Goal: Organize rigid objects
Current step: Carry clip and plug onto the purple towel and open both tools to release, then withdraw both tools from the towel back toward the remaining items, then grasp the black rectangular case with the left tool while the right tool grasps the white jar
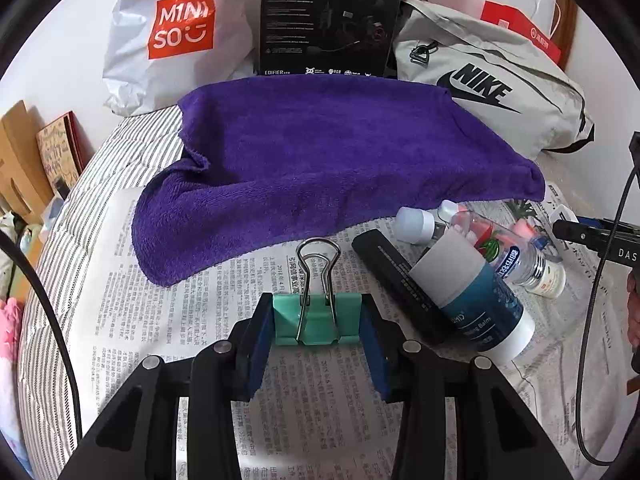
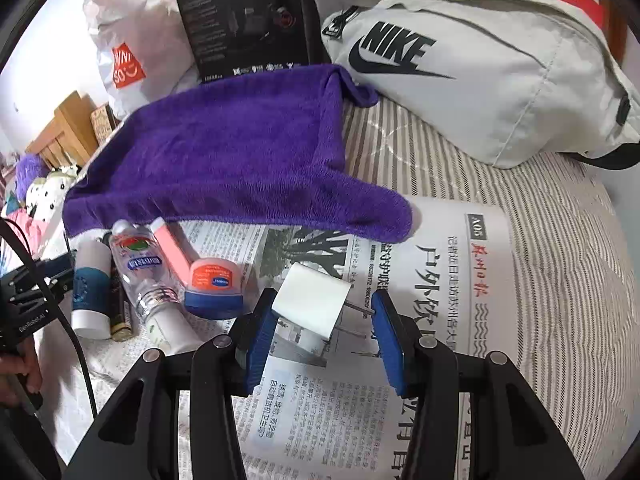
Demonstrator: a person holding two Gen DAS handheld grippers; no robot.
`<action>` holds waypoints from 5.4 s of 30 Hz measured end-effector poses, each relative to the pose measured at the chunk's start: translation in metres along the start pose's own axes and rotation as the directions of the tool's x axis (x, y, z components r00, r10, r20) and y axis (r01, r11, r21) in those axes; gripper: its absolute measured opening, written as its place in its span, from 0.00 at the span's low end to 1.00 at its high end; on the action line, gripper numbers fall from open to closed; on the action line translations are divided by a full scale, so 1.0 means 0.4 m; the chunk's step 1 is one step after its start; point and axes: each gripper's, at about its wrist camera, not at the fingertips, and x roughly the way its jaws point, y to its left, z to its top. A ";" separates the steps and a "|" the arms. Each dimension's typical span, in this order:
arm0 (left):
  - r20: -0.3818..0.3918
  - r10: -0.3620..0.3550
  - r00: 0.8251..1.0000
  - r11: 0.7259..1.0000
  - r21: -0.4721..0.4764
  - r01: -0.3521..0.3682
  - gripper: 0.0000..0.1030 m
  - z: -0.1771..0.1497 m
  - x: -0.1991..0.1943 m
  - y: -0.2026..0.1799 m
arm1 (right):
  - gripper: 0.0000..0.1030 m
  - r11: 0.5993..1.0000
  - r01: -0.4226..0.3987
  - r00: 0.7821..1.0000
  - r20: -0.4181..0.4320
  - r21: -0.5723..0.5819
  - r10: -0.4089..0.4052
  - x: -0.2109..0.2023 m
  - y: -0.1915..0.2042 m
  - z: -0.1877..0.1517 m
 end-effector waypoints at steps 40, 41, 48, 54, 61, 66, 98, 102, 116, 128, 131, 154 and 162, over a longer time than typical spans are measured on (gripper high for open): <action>0.098 -0.071 0.993 0.997 -0.012 0.073 0.38 0.299 -0.078 0.063 | 0.46 0.992 -0.102 0.993 0.056 -0.078 0.106 -0.007 0.102 0.285; 0.097 -0.076 0.992 0.997 -0.013 0.078 0.38 0.309 -0.069 0.063 | 0.46 0.992 -0.101 0.992 0.061 -0.079 0.106 -0.001 0.102 0.296; 0.068 -0.099 0.993 0.994 -0.047 0.102 0.38 0.387 0.063 0.070 | 0.46 0.991 -0.102 0.994 0.034 -0.090 0.105 0.088 0.105 0.389; 0.024 -0.103 0.994 0.992 -0.069 0.105 0.38 0.421 0.158 0.078 | 0.46 0.994 -0.075 0.997 -0.012 -0.085 0.074 0.197 0.109 0.445; -0.024 -0.099 0.995 0.993 -0.070 0.097 0.38 0.439 0.237 0.078 | 0.46 0.994 -0.056 0.997 -0.057 -0.095 0.050 0.294 0.111 0.462; -0.057 -0.071 0.996 0.997 -0.047 0.068 0.38 0.438 0.267 0.065 | 0.46 0.993 -0.035 0.997 -0.077 -0.111 0.027 0.328 0.120 0.465; -0.049 -0.052 0.997 0.997 -0.053 0.050 0.68 0.228 0.003 -0.020 | 0.63 0.994 -0.099 0.995 -0.034 -0.057 0.097 0.034 0.108 0.263; -0.053 -0.038 0.998 0.996 -0.080 0.033 0.68 0.140 -0.046 -0.018 | 0.63 0.994 -0.098 0.995 -0.009 -0.039 0.098 -0.059 0.113 0.156; -0.100 -0.010 0.995 0.992 -0.126 -0.002 0.66 0.052 0.038 -0.051 | 0.63 0.995 -0.104 0.994 -0.034 -0.008 0.104 -0.146 0.137 -0.071; -0.106 0.101 0.989 0.993 -0.044 -0.107 0.69 0.050 0.066 -0.092 | 0.63 0.994 -0.110 0.991 -0.067 0.025 0.112 -0.120 0.124 -0.113; -0.101 0.133 0.986 0.990 -0.027 -0.136 0.70 0.020 0.049 -0.066 | 0.63 0.994 -0.103 0.992 -0.070 0.018 0.104 -0.120 0.124 -0.118; -0.036 0.053 0.998 0.996 0.078 -0.050 0.21 0.019 0.038 -0.094 | 0.63 0.988 -0.116 0.992 -0.069 -0.098 0.110 -0.037 0.159 -0.076; -0.040 0.038 0.998 0.996 0.084 -0.035 0.21 0.019 0.035 -0.085 | 0.34 0.963 -0.053 0.996 -0.084 -0.265 0.032 0.025 0.211 -0.068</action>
